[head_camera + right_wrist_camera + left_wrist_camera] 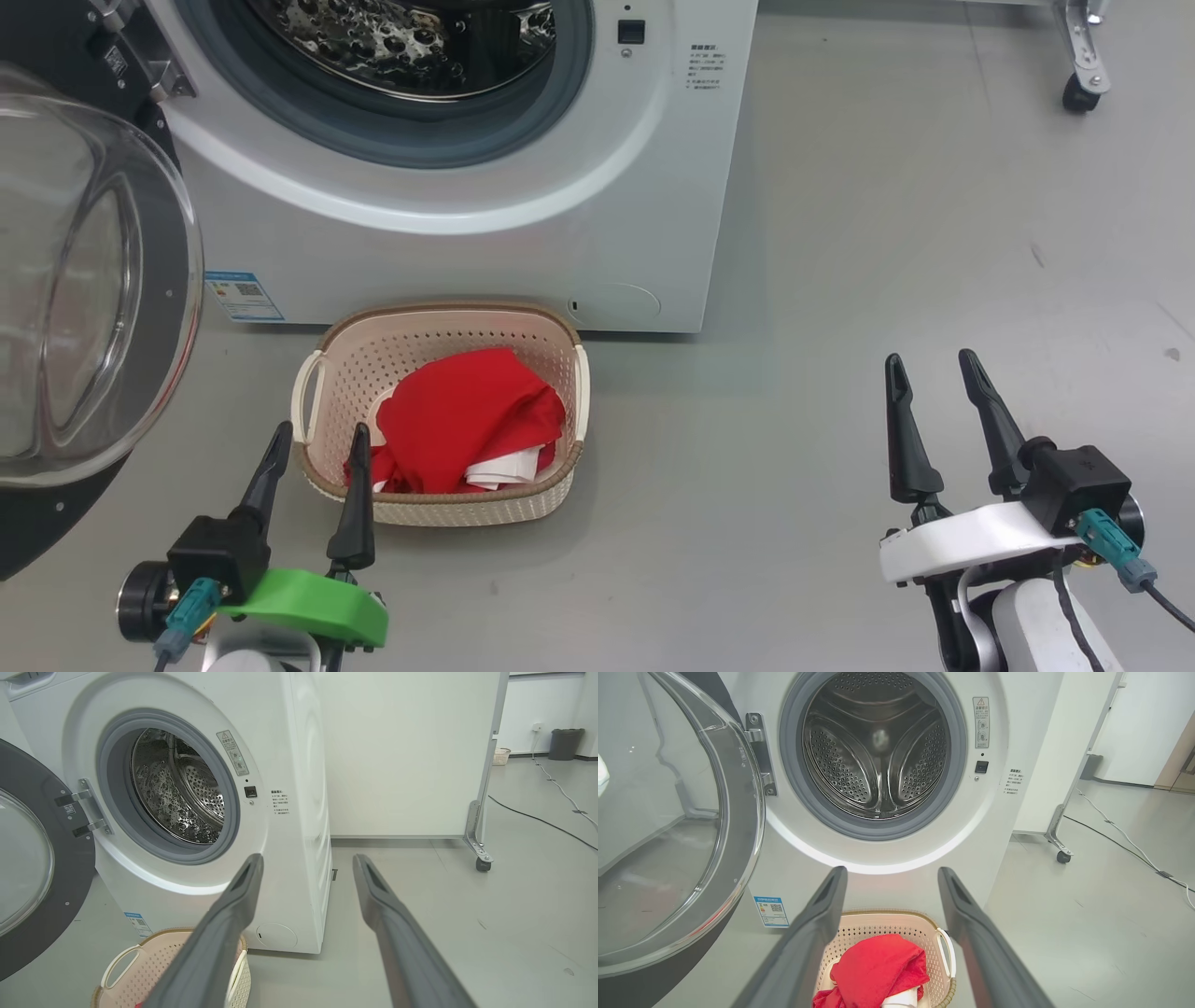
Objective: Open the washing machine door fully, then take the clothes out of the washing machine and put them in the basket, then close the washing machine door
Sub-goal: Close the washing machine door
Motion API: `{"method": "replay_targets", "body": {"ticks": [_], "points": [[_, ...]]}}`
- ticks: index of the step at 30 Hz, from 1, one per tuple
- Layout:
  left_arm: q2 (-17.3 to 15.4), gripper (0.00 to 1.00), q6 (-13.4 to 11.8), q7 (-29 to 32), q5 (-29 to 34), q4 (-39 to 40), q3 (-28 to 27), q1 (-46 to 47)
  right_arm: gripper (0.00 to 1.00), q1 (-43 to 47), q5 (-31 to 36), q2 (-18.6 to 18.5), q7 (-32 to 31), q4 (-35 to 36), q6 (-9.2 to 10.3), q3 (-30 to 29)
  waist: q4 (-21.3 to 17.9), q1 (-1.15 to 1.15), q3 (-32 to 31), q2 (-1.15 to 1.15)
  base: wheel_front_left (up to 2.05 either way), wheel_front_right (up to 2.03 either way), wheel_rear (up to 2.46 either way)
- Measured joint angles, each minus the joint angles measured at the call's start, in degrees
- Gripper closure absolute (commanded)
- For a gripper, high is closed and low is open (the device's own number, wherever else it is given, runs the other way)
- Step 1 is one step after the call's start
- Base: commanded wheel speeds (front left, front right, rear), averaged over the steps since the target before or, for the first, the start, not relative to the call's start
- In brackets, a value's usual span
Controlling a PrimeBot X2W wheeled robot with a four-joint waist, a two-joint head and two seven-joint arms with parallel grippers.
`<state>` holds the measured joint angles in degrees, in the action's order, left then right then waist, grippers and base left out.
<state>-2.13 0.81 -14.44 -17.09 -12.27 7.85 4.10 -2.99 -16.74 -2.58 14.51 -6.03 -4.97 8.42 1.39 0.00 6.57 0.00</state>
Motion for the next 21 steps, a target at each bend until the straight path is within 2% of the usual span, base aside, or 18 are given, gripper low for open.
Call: {"method": "replay_targets", "body": {"ticks": [15,21], "points": [[0.0,0.00,-1.1,0.0,-1.2,0.1,1.1,0.1,0.00,0.0,1.3,0.0,0.0,0.1,-0.51,0.1,8.1,0.00,1.2,0.00,0.00,0.00,0.00],[0.0,0.00,-1.6,0.0,-1.2,0.4,1.2,0.2,0.00,-0.1,1.8,0.0,0.0,0.1,-0.94,1.2,12.6,0.00,1.2,0.00,0.00,0.00,0.00]]}}
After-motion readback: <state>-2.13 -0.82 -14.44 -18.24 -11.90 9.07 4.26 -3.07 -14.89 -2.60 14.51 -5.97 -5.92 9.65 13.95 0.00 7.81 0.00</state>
